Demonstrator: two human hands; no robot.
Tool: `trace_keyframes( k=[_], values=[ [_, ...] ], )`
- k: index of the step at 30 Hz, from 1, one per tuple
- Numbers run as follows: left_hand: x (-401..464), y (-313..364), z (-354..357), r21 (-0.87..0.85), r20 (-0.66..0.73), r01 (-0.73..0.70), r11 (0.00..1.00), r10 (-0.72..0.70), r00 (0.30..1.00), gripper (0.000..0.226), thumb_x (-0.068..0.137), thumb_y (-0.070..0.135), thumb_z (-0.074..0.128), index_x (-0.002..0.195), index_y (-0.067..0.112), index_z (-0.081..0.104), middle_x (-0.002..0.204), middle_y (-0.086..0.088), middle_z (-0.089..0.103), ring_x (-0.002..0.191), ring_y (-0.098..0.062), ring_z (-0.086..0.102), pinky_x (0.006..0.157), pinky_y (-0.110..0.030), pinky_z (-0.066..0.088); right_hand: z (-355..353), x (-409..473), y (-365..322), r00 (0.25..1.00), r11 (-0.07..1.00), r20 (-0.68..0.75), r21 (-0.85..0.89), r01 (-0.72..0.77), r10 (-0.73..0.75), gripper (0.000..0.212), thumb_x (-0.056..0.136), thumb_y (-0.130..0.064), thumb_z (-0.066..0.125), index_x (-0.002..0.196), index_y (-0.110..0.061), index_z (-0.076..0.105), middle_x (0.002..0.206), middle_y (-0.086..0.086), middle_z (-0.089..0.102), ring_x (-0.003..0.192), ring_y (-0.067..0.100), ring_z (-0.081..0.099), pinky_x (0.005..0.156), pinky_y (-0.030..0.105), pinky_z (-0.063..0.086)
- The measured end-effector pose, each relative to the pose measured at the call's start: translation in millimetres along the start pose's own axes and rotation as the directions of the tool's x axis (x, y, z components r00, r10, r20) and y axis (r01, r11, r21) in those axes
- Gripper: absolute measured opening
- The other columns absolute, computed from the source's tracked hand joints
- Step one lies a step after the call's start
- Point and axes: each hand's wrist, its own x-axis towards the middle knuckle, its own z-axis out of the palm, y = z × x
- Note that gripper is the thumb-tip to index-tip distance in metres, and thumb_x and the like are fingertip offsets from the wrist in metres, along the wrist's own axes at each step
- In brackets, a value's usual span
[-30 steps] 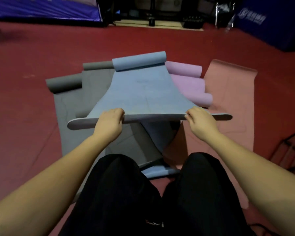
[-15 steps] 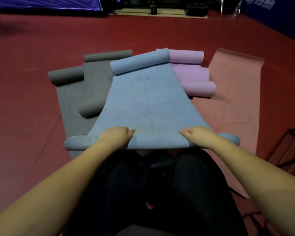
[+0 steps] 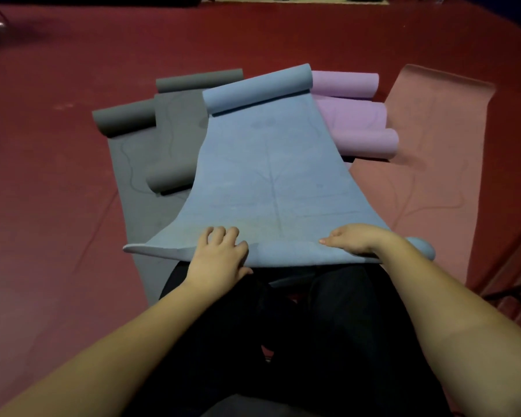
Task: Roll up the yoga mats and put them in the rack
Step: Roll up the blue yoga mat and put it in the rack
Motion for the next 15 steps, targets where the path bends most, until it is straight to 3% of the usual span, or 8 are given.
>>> trace_keyframes(
  k=[3,5,8,11,13,15],
  values=[
    [2.7,2.1,4.6,0.039,0.007,-0.020,0.999,0.020,1.000,0.041,0.055,0.048,0.090,0.065,0.015,0.067,0.076,-0.005,0.053,0.073,-0.029,0.053,0.072,-0.040,0.045,4.7,4.1,-2.0,0.999,1.000,-0.037,0.017,0.022,-0.021,0.041,0.096,-0.059,0.045,0.089,-0.022,0.061,0.100,-0.004,0.060,0.103,0.022,0.054,0.089,0.031,0.037],
    [2.8,1.6,11.7,0.007,0.021,-0.092,0.996,0.092,0.996,0.036,0.057,0.042,0.092,0.058,0.018,0.065,0.066,0.000,0.048,0.064,-0.024,0.051,0.062,-0.034,0.044,15.1,6.5,-0.9,0.989,0.997,-0.145,0.056,0.050,-0.042,0.042,0.094,-0.056,0.053,0.073,-0.020,0.052,0.081,-0.004,0.056,0.089,0.022,0.055,0.078,0.032,0.040],
    [7.3,-3.1,17.0,-0.066,0.044,-0.118,0.991,0.121,0.992,0.038,0.058,0.039,0.094,0.055,0.018,0.063,0.061,0.000,0.049,0.057,-0.022,0.053,0.053,-0.031,0.042,30.9,0.3,1.3,0.915,0.995,-0.393,-0.006,0.097,-0.091,0.037,0.092,-0.051,0.059,0.071,-0.021,0.051,0.087,-0.001,0.055,0.090,0.022,0.056,0.079,0.036,0.046],
    [18.1,-9.0,5.8,-0.136,0.089,-0.134,0.982,0.147,0.985,0.034,0.081,0.042,0.077,0.072,0.011,0.068,0.076,-0.007,0.059,0.074,-0.030,0.060,0.063,-0.033,0.038,43.1,-10.1,3.6,0.787,0.971,-0.579,-0.216,0.104,-0.213,0.039,0.093,-0.050,0.057,0.075,-0.015,0.062,0.091,0.004,0.059,0.096,0.025,0.052,0.078,0.038,0.045],
    [22.6,-9.2,1.7,-0.136,0.117,-0.099,0.986,0.115,0.986,0.039,0.097,0.047,0.054,0.094,0.010,0.067,0.097,-0.008,0.061,0.096,-0.030,0.057,0.075,-0.036,0.036,54.9,-17.8,5.9,0.721,0.941,-0.633,-0.329,0.081,-0.283,0.048,0.094,-0.053,0.052,0.074,-0.011,0.065,0.084,0.004,0.060,0.090,0.028,0.055,0.074,0.038,0.042],
    [24.4,-8.6,-0.5,-0.130,0.138,-0.069,0.989,0.087,0.987,0.043,0.101,0.052,0.042,0.100,0.013,0.061,0.106,-0.006,0.061,0.103,-0.028,0.055,0.080,-0.037,0.036,68.4,-23.9,10.7,0.654,0.932,-0.688,-0.353,0.077,-0.315,0.053,0.091,-0.058,0.043,0.069,-0.014,0.061,0.076,0.001,0.057,0.080,0.027,0.055,0.069,0.037,0.043]
  ],
)
